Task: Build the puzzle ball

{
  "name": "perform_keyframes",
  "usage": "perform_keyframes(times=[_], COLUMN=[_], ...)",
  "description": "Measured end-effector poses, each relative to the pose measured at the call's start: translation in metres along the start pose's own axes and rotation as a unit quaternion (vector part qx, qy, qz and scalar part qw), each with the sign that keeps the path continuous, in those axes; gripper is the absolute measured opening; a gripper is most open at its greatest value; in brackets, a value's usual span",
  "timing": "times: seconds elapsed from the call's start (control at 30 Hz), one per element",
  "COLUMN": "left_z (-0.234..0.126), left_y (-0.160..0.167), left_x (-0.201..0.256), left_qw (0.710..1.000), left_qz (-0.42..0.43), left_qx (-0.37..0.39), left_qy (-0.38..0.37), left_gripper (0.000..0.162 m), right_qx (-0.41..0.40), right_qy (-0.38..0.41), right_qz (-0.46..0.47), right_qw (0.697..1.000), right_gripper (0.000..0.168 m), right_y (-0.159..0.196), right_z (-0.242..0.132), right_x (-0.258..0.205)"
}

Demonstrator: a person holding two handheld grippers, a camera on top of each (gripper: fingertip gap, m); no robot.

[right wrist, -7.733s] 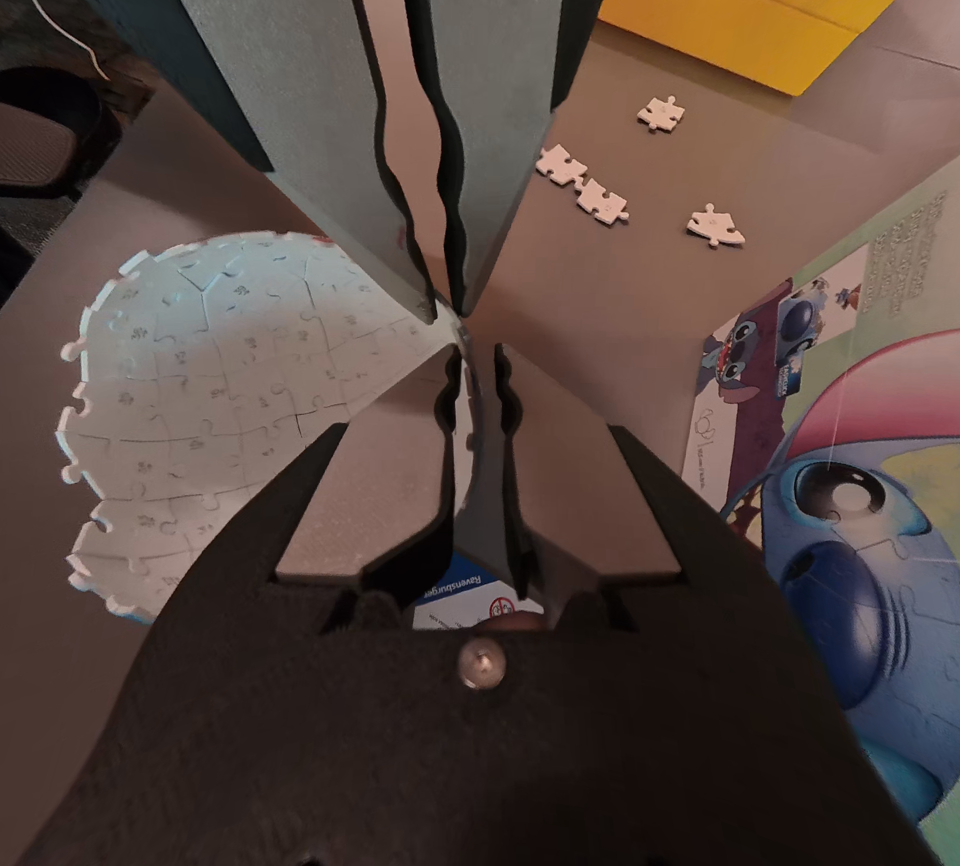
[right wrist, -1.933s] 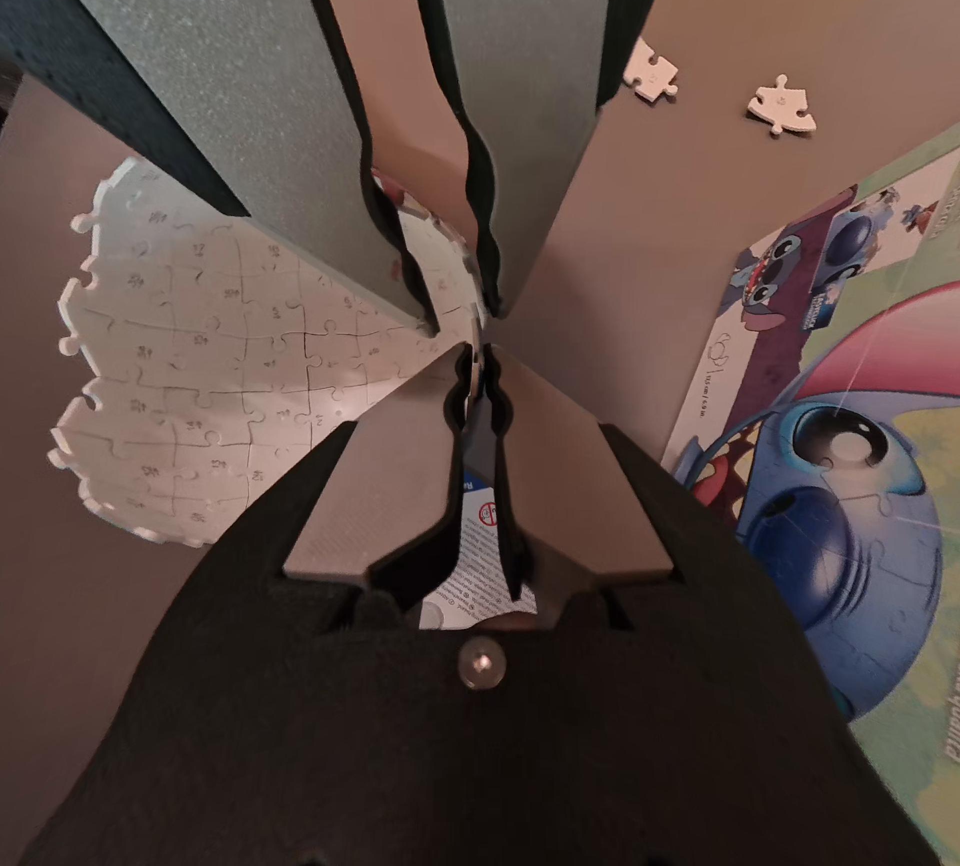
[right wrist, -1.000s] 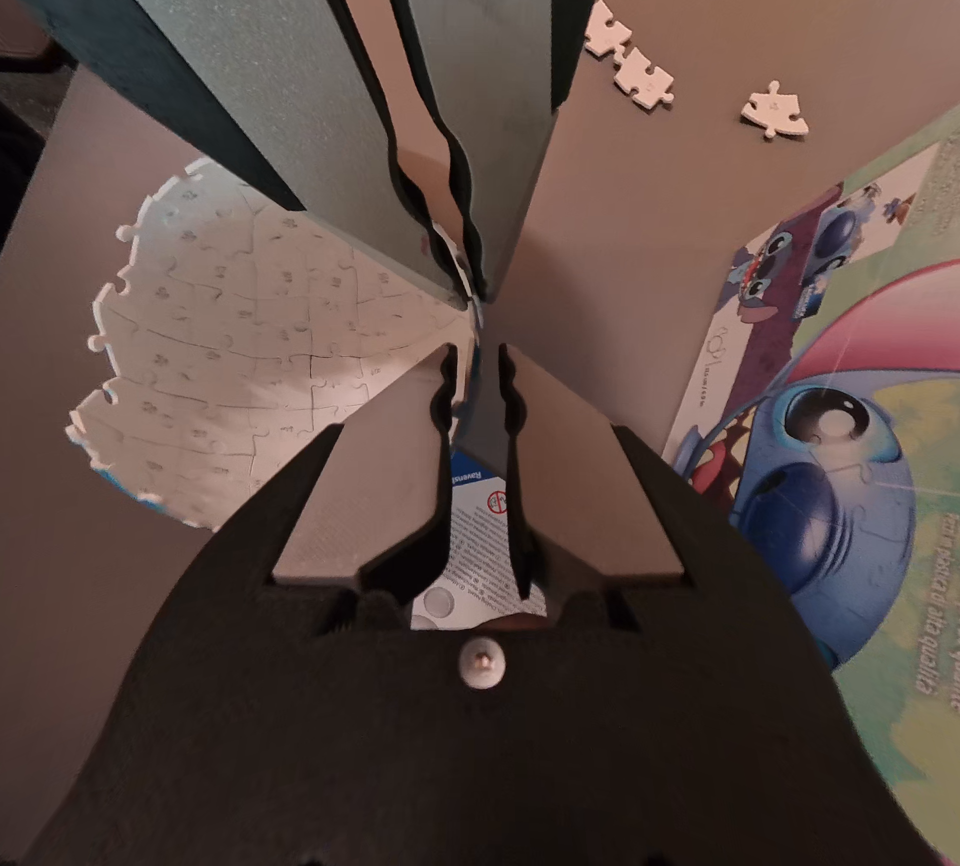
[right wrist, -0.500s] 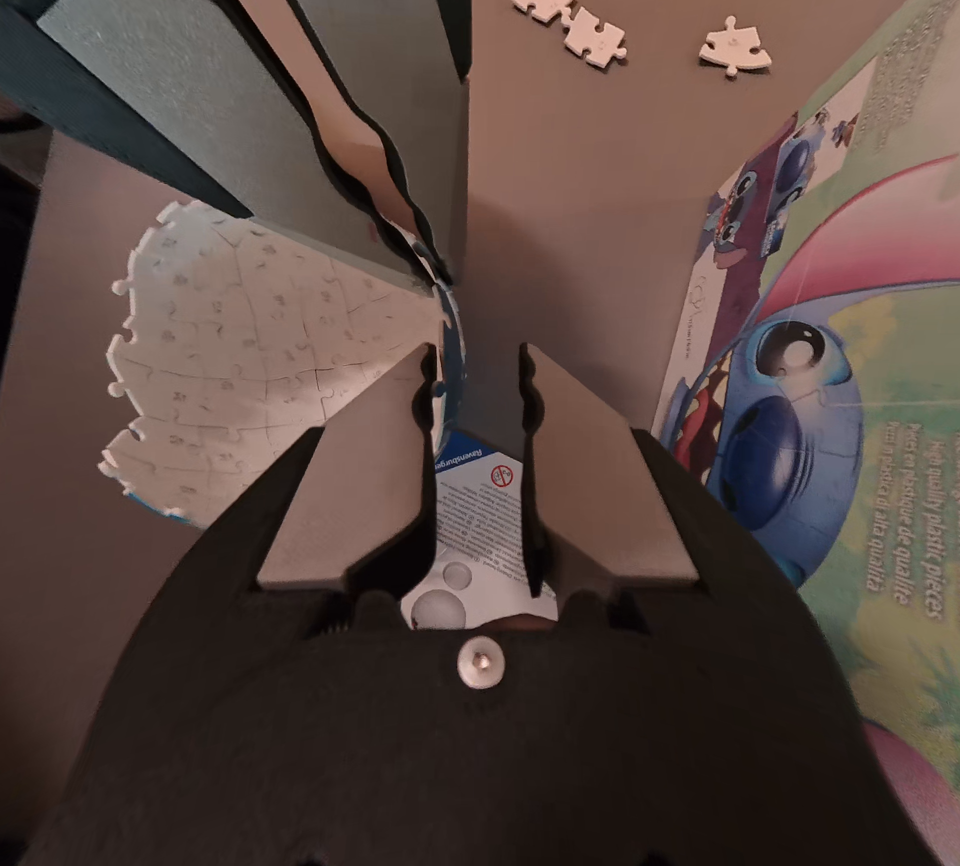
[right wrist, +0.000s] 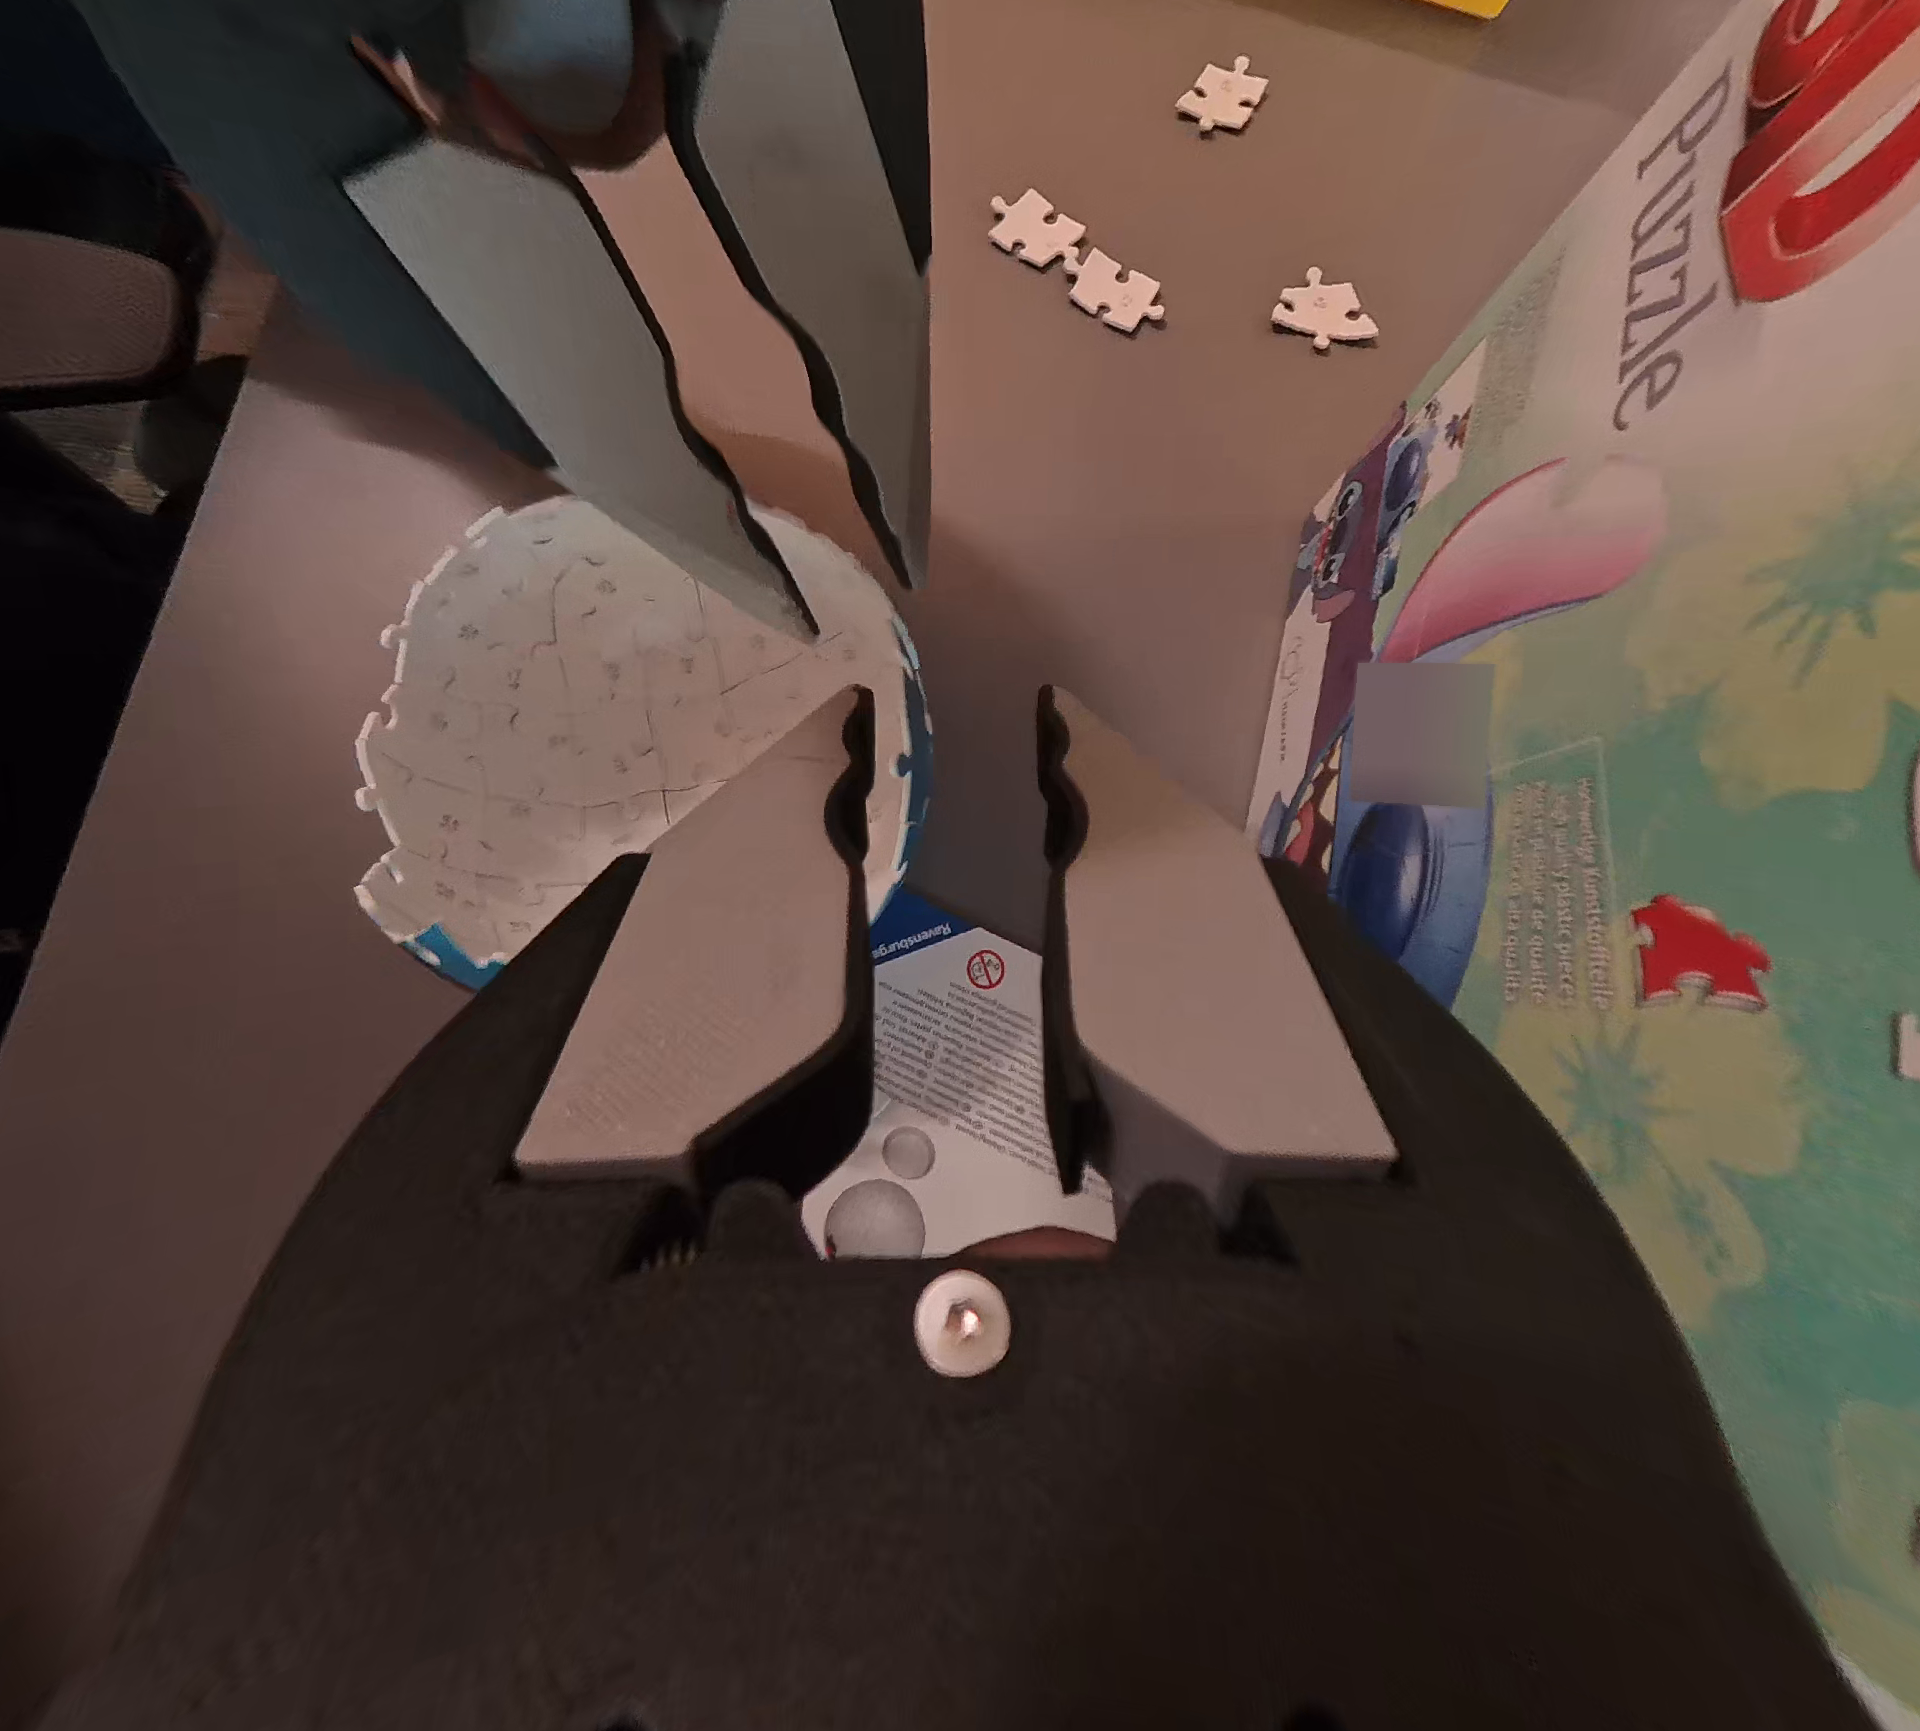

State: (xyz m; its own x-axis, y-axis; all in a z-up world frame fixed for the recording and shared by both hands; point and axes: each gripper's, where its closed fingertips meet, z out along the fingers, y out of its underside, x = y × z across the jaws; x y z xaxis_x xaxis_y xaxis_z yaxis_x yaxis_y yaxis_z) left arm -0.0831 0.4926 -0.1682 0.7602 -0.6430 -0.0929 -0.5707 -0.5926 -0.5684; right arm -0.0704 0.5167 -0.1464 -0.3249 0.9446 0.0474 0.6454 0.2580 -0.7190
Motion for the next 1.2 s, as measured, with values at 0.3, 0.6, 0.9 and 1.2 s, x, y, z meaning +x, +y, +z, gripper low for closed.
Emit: perform_keyframes(times=[0.3, 0.6, 0.9, 1.2], left_z=[-0.033, -0.017, 0.013, 0.011], left_y=[-0.001, 0.004, 0.045, 0.033], left_x=[-0.015, -0.038, -0.041, -0.035], left_qw=[0.998, 0.976, 0.979, 0.953], left_qz=[-0.024, -0.082, -0.071, -0.098], left_qx=[0.048, 0.165, 0.136, 0.212], left_qy=[0.015, 0.114, 0.137, 0.194], left_gripper=[0.024, 0.032, 0.037, 0.035], right_qx=[0.010, 0.011, -0.002, -0.024], right_qy=[0.015, 0.005, 0.005, 0.012], right_qz=[-0.068, -0.137, -0.150, -0.159], right_qw=[0.997, 0.991, 0.989, 0.987], right_gripper=[0.028, 0.025, 0.023, 0.022], right_y=[-0.007, -0.004, -0.006, -0.005], right_z=[0.009, 0.007, 0.011, 0.025], right_x=[-0.005, -0.017, -0.012, -0.009])
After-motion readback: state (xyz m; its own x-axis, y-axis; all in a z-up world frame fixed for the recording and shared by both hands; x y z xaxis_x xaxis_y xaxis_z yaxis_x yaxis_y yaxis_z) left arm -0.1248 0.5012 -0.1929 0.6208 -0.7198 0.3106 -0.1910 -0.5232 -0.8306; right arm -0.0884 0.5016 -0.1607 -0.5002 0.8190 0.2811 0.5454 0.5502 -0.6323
